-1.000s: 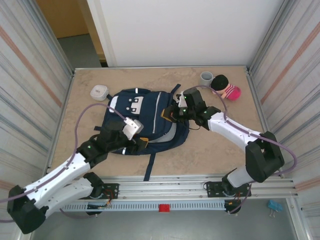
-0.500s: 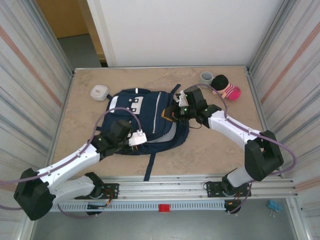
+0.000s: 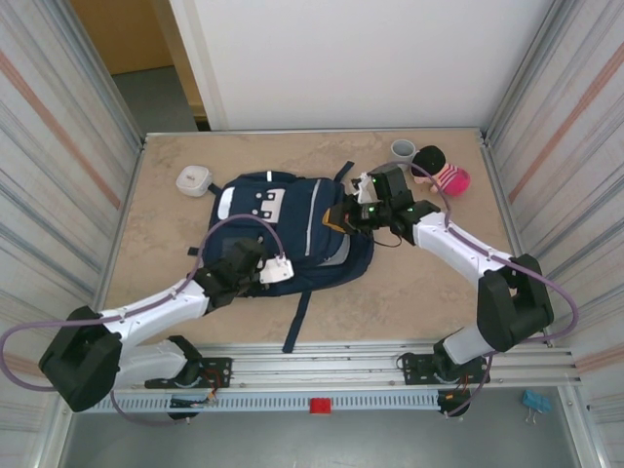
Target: Pack books, pencil case, and school supplies into a backpack
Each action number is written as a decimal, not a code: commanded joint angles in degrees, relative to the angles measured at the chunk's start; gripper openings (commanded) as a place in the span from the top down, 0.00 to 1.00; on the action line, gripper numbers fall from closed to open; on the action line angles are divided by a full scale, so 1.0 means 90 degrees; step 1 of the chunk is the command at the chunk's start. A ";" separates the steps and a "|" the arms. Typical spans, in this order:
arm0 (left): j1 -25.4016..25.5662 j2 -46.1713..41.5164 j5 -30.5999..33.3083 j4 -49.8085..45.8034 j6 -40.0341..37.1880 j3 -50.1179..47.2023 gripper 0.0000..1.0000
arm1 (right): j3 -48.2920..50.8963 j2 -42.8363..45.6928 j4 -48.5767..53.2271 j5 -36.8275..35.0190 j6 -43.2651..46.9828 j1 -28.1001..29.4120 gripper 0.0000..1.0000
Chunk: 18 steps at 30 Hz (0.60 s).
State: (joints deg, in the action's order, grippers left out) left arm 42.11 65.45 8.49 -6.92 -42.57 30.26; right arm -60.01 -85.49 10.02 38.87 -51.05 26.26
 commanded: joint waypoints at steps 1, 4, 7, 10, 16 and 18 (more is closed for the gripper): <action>0.0228 -0.0352 -0.1461 0.0255 0.1157 0.0085 0.98 | -0.0055 -0.0113 0.0034 -0.0083 0.0679 -0.0295 0.89; 0.0243 -0.0441 -0.2163 0.0746 0.2014 -0.0008 1.00 | -0.0011 -0.0159 0.0084 -0.0361 0.1100 -0.0413 0.77; 0.0243 -0.0280 -0.2303 0.0828 0.2464 0.0053 1.00 | 0.0007 -0.0030 0.0217 -0.0594 0.1375 -0.0442 0.58; 0.0227 -0.0033 -0.2413 0.0552 0.2719 0.0277 1.00 | 0.0058 0.0448 0.0589 -0.0999 0.1635 -0.0402 0.46; 0.0195 0.0314 -0.2888 0.0320 0.3566 0.0586 1.00 | 0.0401 0.1924 0.1443 -0.2228 0.2045 0.0025 0.42; 0.0119 0.0355 -0.3082 0.0342 0.3804 0.0622 1.00 | 0.0489 0.2380 0.1803 -0.2708 0.2088 0.0408 0.42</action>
State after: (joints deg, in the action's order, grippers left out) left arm 43.24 68.51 -10.72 -6.09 -15.31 33.52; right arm -56.90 -69.25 20.29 22.50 -35.66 26.39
